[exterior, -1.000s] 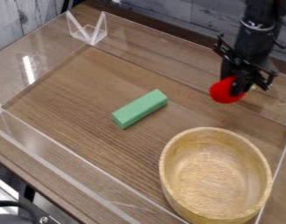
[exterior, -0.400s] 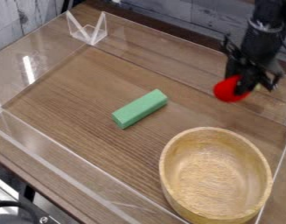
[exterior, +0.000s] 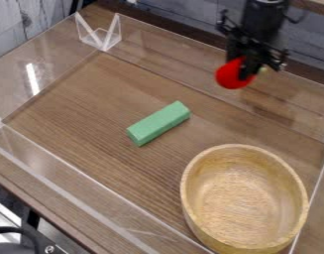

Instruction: Move the red object to the left side of the table

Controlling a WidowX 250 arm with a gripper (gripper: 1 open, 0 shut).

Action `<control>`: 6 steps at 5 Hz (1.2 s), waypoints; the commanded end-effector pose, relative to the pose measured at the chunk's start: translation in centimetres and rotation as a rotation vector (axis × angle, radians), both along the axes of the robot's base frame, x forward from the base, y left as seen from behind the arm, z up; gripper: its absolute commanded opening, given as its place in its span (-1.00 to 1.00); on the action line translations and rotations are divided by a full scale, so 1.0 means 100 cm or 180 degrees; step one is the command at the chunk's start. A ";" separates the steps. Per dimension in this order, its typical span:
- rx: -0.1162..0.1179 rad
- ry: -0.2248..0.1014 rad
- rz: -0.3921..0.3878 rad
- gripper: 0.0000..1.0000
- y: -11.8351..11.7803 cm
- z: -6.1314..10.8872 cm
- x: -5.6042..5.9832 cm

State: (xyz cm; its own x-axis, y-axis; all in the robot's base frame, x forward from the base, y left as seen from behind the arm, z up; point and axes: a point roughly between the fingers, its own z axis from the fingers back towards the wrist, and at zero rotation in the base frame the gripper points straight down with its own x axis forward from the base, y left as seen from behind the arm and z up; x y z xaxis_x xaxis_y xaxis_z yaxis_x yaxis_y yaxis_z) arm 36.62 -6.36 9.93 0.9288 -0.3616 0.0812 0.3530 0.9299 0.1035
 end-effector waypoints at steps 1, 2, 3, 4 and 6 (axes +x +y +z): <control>-0.0068 -0.0187 -0.0176 -1.00 -0.035 0.013 0.008; -0.0077 -0.0171 -0.0278 -1.00 -0.050 0.000 0.009; -0.0058 -0.0182 -0.0194 -1.00 -0.038 -0.002 0.009; -0.0030 -0.0210 -0.0022 -1.00 -0.013 0.003 0.005; 0.0065 -0.0245 0.0549 -1.00 0.061 0.015 0.003</control>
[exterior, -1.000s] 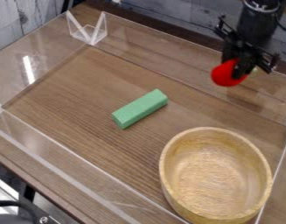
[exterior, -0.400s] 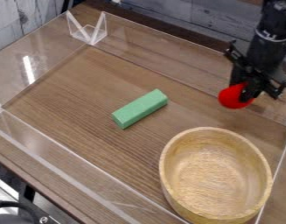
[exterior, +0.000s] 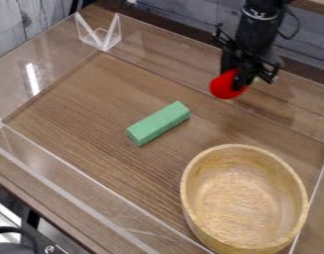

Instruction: Move the red object to the left side of the table

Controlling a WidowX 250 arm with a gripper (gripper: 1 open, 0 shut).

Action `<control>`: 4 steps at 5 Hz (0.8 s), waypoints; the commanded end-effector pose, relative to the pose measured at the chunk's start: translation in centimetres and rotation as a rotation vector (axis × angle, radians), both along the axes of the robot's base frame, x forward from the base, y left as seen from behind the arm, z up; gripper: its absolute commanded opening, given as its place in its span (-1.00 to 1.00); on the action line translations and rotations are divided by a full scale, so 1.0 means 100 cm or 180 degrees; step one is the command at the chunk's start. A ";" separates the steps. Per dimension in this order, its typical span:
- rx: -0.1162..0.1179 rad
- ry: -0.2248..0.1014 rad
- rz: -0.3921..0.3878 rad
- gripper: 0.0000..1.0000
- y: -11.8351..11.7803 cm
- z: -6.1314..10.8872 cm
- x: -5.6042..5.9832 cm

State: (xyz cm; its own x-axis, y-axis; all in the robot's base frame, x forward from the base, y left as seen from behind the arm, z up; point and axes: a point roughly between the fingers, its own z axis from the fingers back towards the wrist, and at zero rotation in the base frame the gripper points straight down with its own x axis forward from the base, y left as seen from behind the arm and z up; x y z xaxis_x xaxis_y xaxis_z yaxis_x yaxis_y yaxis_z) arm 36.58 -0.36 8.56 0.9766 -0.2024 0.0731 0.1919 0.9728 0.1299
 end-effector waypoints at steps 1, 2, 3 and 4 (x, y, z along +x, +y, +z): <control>0.0041 -0.0258 0.0219 -1.00 0.030 0.033 -0.003; 0.0069 -0.0286 0.0339 -1.00 0.049 0.042 -0.014; 0.0106 -0.0294 0.0513 -1.00 0.082 0.046 -0.026; 0.0152 -0.0290 0.0647 -1.00 0.124 0.040 -0.034</control>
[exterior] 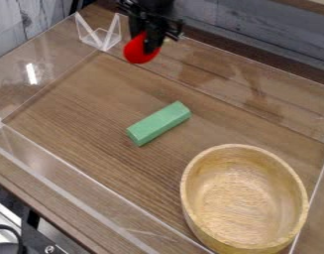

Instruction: Move the red object to the left side of the table

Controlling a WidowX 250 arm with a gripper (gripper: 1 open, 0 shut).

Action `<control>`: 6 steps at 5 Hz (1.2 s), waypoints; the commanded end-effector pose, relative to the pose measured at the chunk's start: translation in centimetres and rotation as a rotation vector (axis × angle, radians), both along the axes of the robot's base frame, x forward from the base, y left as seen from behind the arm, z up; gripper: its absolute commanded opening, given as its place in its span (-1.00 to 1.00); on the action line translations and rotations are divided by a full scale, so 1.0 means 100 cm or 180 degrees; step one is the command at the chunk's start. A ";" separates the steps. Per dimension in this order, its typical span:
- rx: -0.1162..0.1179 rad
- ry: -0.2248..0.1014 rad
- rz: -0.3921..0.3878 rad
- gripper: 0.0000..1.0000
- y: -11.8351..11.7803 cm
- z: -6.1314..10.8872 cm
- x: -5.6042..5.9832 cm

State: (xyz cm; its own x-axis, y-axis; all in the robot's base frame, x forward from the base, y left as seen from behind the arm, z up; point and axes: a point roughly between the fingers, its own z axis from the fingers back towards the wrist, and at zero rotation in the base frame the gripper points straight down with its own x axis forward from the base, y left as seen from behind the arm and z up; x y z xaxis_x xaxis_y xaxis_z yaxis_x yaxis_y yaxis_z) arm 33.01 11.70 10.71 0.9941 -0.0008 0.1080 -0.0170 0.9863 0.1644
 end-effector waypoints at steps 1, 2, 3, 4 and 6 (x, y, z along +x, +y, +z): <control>0.0119 -0.0141 0.0031 -1.00 0.032 0.005 -0.002; 0.0147 -0.0135 0.0032 -1.00 0.048 -0.017 0.005; 0.0162 -0.0098 0.0027 -1.00 0.057 -0.042 0.012; 0.0161 -0.0071 0.0020 -1.00 0.060 -0.057 0.021; 0.0116 -0.0022 0.0022 -1.00 0.064 -0.074 0.028</control>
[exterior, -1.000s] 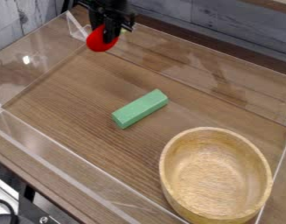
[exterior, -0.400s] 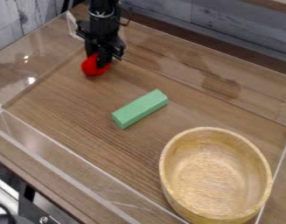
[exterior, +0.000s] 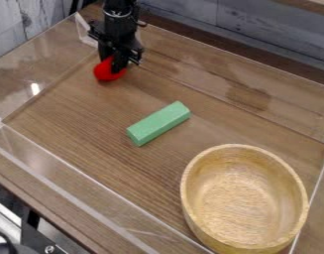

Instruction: Move the red object to the left side of the table

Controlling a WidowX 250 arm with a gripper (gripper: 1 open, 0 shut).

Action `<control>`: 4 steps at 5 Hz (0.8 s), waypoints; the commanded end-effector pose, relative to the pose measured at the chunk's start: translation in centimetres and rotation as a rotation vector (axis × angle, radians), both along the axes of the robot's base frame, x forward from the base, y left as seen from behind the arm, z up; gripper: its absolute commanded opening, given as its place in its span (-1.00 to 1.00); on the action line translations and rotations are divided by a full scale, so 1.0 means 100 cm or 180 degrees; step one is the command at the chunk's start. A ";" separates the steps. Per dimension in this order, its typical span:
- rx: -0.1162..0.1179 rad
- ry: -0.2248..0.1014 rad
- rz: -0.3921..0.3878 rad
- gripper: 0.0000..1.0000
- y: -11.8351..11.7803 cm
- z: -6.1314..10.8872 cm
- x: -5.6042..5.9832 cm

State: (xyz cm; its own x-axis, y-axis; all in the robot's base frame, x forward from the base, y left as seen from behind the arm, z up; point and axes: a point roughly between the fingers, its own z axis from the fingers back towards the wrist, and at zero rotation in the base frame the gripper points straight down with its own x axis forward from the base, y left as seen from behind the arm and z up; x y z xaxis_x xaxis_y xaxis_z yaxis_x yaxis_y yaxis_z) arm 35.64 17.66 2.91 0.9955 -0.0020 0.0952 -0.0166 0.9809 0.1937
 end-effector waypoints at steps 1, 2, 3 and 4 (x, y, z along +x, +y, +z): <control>-0.0005 -0.0040 0.0019 -1.00 0.006 -0.004 0.005; -0.0035 -0.0015 0.0025 -1.00 0.008 -0.011 0.006; -0.0065 0.0012 0.0032 -1.00 0.010 -0.017 0.008; -0.0095 0.0042 0.0037 -1.00 0.013 -0.022 0.008</control>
